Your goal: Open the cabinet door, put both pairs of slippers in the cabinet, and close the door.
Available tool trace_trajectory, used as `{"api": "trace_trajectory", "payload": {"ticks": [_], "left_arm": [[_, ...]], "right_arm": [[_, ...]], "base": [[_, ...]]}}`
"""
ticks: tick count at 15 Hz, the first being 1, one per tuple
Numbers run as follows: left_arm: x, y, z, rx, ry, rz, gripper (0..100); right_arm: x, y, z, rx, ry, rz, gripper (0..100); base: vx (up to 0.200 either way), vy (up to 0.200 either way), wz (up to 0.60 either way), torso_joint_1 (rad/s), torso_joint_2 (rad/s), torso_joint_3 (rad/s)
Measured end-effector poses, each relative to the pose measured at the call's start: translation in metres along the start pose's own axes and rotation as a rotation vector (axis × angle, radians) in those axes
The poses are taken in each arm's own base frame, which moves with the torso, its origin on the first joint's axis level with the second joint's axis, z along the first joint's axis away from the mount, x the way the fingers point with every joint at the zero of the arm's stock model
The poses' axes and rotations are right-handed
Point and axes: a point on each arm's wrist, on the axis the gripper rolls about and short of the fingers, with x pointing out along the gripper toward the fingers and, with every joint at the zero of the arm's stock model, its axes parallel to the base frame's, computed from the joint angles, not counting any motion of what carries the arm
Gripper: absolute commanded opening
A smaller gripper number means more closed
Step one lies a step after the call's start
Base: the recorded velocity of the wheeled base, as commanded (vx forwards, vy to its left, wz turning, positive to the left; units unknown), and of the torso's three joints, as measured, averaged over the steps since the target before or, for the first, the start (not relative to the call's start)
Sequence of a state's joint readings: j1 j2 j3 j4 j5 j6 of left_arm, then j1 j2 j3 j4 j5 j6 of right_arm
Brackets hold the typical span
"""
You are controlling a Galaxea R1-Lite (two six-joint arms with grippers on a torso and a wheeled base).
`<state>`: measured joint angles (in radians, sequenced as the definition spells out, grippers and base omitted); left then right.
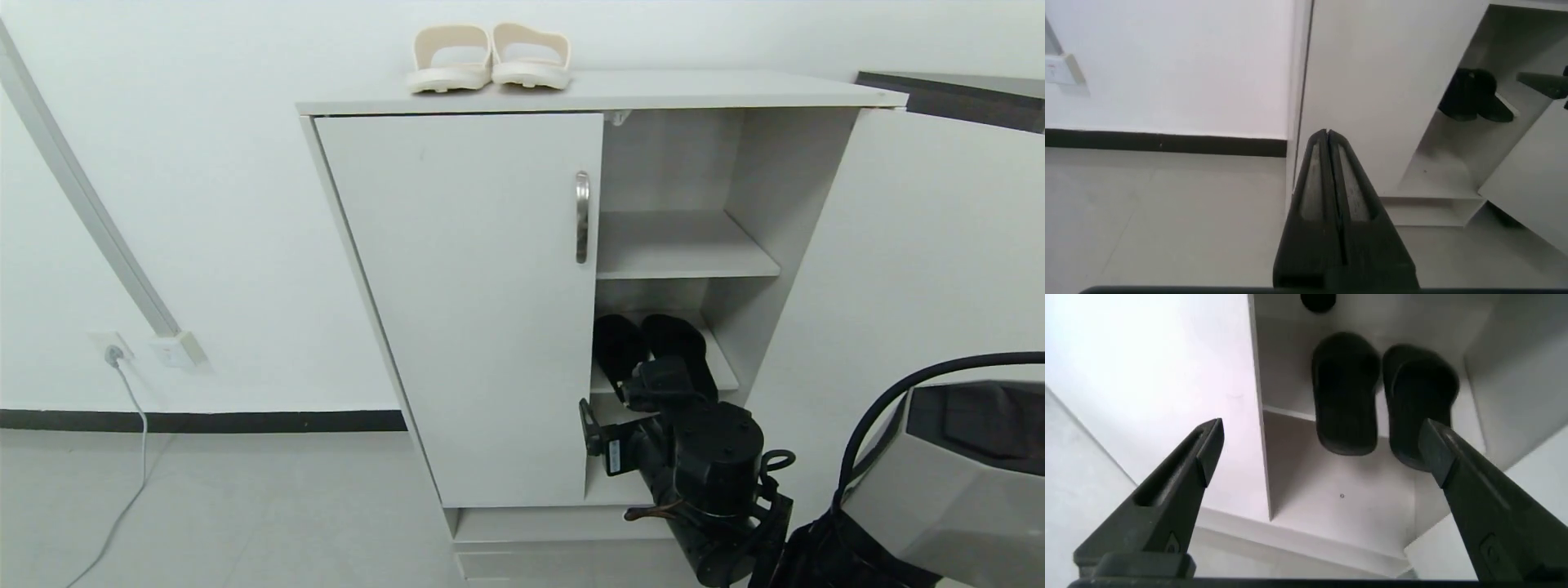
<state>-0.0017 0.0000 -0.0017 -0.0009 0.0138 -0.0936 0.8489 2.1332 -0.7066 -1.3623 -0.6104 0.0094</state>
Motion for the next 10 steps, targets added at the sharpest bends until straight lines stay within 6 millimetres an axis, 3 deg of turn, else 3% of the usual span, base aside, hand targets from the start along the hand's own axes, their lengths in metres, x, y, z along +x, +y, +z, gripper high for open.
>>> {"api": "trace_trajectory", "payload": {"ticks": [7, 10], "left_arm": [[0.0000, 0.0000, 0.0000, -0.001, 0.000, 0.000, 0], [0.0000, 0.0001, 0.0000, -0.002, 0.000, 0.001, 0]], "right_arm": [[0.0029, -0.0011, -0.0010, 0.007, -0.009, -0.005, 100], [0.0041, -0.0021, -0.0021, 0.003, -0.006, -0.010, 100]], "base": [[0.000, 0.200, 0.00, 0.002, 0.00, -0.001], [0.000, 0.000, 0.00, 0.000, 0.00, 0.000]]}}
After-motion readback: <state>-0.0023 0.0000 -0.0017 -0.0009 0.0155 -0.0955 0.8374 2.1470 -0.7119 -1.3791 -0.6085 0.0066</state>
